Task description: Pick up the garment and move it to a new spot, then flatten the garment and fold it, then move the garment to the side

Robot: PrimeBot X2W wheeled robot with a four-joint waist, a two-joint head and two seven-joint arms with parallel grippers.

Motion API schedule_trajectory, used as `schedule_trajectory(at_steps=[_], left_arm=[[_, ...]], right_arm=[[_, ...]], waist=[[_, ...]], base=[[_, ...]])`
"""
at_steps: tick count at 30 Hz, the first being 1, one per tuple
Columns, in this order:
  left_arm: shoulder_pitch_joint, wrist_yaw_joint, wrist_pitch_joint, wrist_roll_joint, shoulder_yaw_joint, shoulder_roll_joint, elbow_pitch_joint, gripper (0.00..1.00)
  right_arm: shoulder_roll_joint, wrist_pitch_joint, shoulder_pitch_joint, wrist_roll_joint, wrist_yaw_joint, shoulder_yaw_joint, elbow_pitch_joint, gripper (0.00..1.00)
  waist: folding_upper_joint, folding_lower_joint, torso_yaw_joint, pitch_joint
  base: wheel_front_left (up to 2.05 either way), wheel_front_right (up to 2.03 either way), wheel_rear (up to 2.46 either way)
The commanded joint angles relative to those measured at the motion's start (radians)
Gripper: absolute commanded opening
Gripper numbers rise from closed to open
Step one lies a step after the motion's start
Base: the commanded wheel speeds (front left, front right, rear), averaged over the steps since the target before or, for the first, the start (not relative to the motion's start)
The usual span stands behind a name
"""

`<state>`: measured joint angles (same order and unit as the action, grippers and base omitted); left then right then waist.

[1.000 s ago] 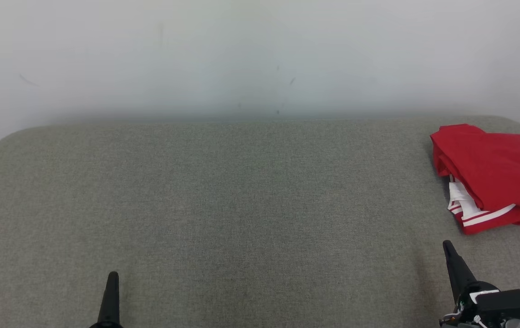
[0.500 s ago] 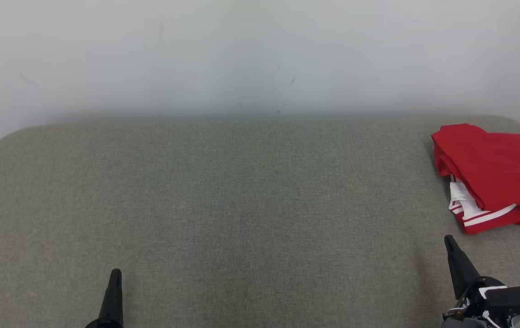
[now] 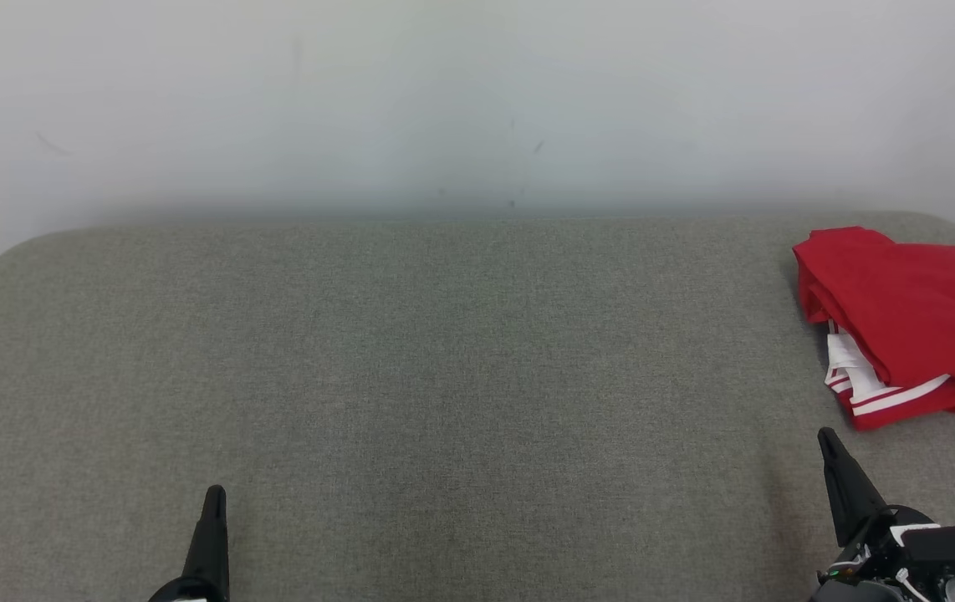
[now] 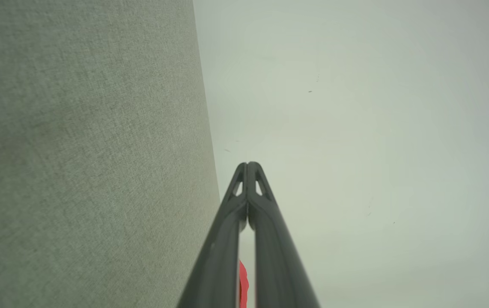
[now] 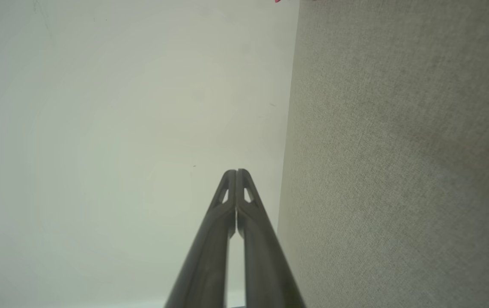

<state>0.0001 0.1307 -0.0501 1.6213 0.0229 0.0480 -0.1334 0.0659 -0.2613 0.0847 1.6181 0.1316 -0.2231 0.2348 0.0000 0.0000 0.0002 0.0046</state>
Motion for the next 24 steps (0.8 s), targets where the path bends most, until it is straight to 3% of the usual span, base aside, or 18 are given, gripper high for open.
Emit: schedule_trajectory(at_steps=[1,24], left_arm=[[-0.002,0.000,0.004,0.007,0.000,0.004,0.002,0.00],[-0.002,0.000,0.004,0.007,-0.001,0.004,0.003,0.00]], right_arm=[[-0.004,-0.002,0.010,-0.001,-0.002,-0.002,0.000,0.00],[-0.008,-0.010,0.010,-0.010,-0.002,-0.010,0.000,0.00]], waist=[[0.0000,0.0000,0.000,0.000],[0.0000,0.0000,0.000,0.000]], base=[[0.00,0.00,0.00],[0.00,0.00,0.00]])
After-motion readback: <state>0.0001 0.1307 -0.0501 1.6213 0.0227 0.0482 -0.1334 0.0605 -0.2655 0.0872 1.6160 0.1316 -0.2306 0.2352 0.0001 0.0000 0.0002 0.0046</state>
